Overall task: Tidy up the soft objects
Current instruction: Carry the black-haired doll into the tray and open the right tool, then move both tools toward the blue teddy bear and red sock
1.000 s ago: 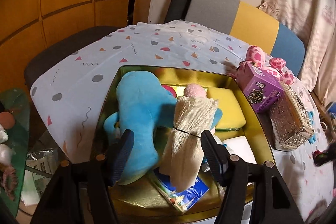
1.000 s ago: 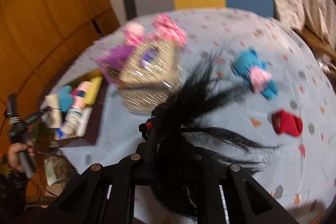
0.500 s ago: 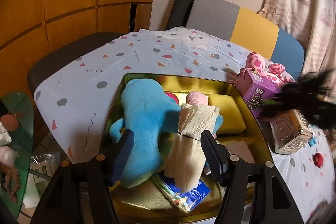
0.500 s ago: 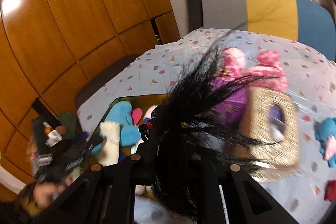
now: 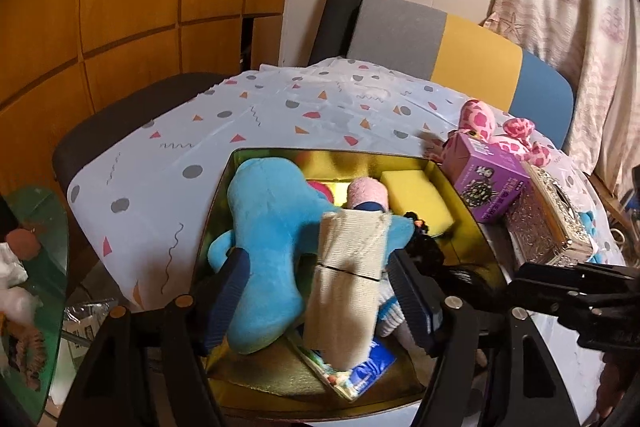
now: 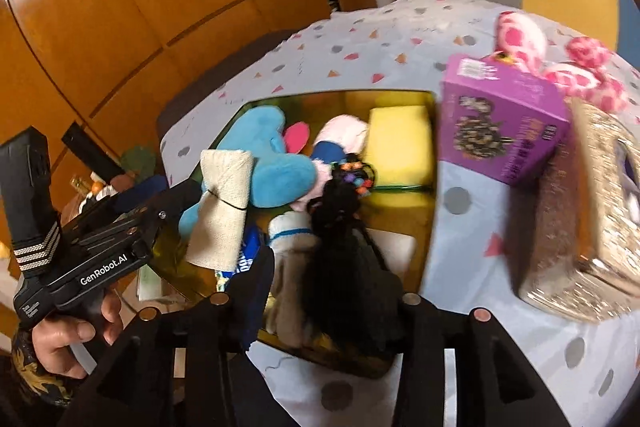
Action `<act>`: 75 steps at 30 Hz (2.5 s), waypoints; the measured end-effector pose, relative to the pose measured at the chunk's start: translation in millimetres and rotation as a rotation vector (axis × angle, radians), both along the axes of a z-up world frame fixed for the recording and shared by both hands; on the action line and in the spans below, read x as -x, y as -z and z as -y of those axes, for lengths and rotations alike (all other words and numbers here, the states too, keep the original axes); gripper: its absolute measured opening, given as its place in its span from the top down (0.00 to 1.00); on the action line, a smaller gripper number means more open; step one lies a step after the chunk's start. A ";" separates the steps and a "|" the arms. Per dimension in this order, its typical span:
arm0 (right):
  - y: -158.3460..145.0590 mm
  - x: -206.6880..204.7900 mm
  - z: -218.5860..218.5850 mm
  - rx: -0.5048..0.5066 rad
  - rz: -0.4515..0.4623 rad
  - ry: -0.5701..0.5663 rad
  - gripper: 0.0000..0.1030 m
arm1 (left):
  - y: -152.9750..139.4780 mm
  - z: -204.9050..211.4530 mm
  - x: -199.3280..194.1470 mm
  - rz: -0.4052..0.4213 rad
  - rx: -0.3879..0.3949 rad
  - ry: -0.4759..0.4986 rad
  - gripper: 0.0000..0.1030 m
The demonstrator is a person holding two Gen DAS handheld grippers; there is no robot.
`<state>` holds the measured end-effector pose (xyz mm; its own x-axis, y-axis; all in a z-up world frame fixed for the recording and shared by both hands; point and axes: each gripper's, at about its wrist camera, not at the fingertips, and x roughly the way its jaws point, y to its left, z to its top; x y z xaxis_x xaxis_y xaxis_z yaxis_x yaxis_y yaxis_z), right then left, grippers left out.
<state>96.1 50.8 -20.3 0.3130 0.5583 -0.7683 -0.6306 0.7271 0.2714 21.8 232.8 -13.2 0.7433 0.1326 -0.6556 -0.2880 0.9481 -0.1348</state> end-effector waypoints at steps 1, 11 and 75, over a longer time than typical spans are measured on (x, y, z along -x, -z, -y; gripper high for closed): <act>-1.4 1.4 5.0 -0.004 0.008 0.014 0.58 | -1.1 1.5 0.8 0.003 -0.005 0.002 0.26; -12.5 26.3 35.9 0.062 0.145 0.109 0.58 | -25.4 32.0 20.7 0.070 -0.073 -0.010 0.15; -8.0 20.1 477.7 -0.043 0.227 1.343 0.57 | -39.1 358.5 -23.7 0.063 -0.289 0.734 0.06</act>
<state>76.1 -426.9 -12.3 0.7452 -0.2514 -0.6176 0.5161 0.8039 0.2956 45.6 -125.6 26.0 0.7413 -0.2472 -0.6241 0.4244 0.8929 0.1505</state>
